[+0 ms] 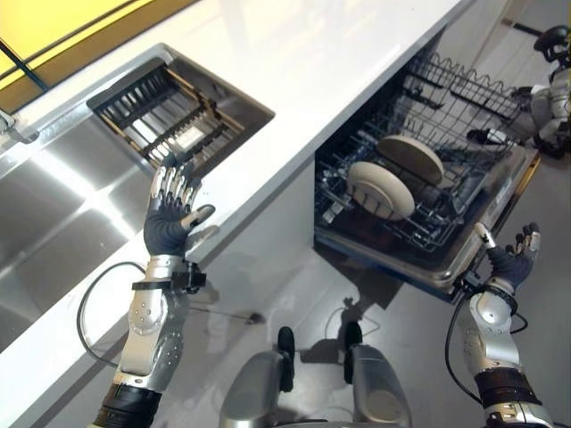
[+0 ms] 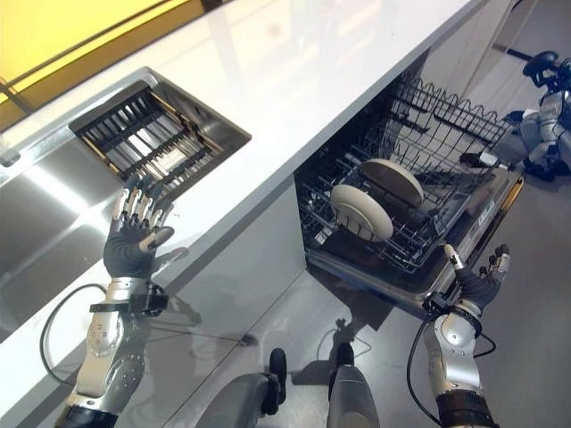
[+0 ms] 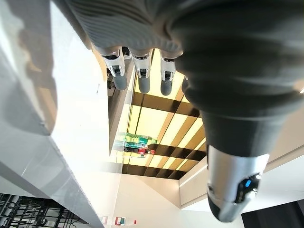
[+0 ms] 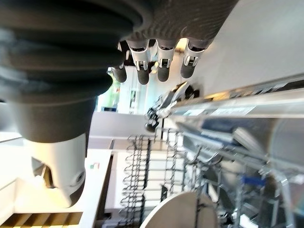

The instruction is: Pick up plates and place into dishwasher.

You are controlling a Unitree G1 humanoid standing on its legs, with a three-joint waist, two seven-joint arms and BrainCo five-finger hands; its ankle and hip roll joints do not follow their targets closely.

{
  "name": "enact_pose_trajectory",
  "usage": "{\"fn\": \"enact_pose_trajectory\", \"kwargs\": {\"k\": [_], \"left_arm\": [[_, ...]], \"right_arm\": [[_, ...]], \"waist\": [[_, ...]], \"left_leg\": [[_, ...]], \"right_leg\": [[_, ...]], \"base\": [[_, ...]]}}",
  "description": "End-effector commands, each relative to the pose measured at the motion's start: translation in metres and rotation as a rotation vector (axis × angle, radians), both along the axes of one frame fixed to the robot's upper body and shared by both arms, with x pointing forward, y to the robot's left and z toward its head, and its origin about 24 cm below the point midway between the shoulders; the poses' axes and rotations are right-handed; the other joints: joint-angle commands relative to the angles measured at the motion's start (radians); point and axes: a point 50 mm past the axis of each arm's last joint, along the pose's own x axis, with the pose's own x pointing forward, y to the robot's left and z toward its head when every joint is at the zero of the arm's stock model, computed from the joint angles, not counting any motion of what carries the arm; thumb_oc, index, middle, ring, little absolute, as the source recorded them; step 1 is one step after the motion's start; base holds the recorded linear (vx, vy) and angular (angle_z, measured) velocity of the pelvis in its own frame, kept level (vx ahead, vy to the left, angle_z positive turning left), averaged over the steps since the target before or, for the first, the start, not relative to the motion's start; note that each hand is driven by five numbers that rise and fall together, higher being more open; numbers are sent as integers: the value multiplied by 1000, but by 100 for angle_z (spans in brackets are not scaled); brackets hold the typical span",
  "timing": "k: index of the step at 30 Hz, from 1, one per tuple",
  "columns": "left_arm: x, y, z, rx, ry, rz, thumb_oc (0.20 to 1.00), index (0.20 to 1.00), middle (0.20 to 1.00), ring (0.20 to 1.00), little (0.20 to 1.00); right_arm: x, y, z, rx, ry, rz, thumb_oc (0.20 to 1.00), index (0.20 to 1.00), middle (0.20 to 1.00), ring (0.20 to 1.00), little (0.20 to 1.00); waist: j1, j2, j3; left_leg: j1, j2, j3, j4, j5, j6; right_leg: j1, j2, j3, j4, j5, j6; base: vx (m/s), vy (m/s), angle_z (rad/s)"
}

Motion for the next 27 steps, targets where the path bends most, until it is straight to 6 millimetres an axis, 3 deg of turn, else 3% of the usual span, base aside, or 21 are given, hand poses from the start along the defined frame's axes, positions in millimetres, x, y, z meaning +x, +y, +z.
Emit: {"fn": "enact_pose_trajectory", "kwargs": {"k": [1,5,8,11,15,20,27], "left_arm": [[-6,29,-4,50,47,86,1000,1000,1000,1000,1000],[-2,29,0,75,40,85,1000,1000,1000,1000,1000],[6,27,15,78,-19,86,1000,1000,1000,1000,1000],[16,21,29,78,-66,81,1000,1000,1000,1000,1000],[23,17,44,80,-121,83,1000,1000,1000,1000,1000],[27,15,51,89,-155,99,1000,1000,1000,1000,1000],[30,15,58,86,-190,124,1000,1000,1000,1000,1000]], "right_arm": [[-2,-1,19,13,-151,-5,1000,1000,1000,1000,1000],[4,3,21,37,-190,-4,1000,1000,1000,1000,1000],[20,7,41,52,-288,-4,1000,1000,1000,1000,1000],[34,11,60,64,-374,-17,1000,1000,1000,1000,1000],[46,17,86,26,-457,23,1000,1000,1000,1000,1000],[52,20,100,47,-537,78,1000,1000,1000,1000,1000],[54,22,125,27,-649,90,1000,1000,1000,1000,1000]], "waist": [[27,-48,-45],[35,-39,-11],[43,-15,36],[52,-2,36],[62,-5,36],[66,-30,36],[65,-34,36]], "left_leg": [[-42,3,-18,173,-95,13],[-78,7,-26,209,-103,19],[-169,4,-34,267,-126,23],[-272,0,-43,298,-135,21],[-369,1,-57,297,-128,12],[-436,1,-74,274,-99,5],[-497,6,-94,228,-67,-3]], "right_leg": [[68,-50,36,-206,213,60],[50,-45,38,-180,204,67],[2,-36,32,-159,186,67],[-61,-27,18,-162,176,63],[-118,1,2,-192,171,44],[-177,21,-10,-206,177,25],[-261,38,-20,-209,183,18]], "base": [[129,-127,7],[-32,-117,1],[-234,-126,2],[-254,-102,11],[-180,-94,1],[-95,-59,1],[-61,-3,3]]}}
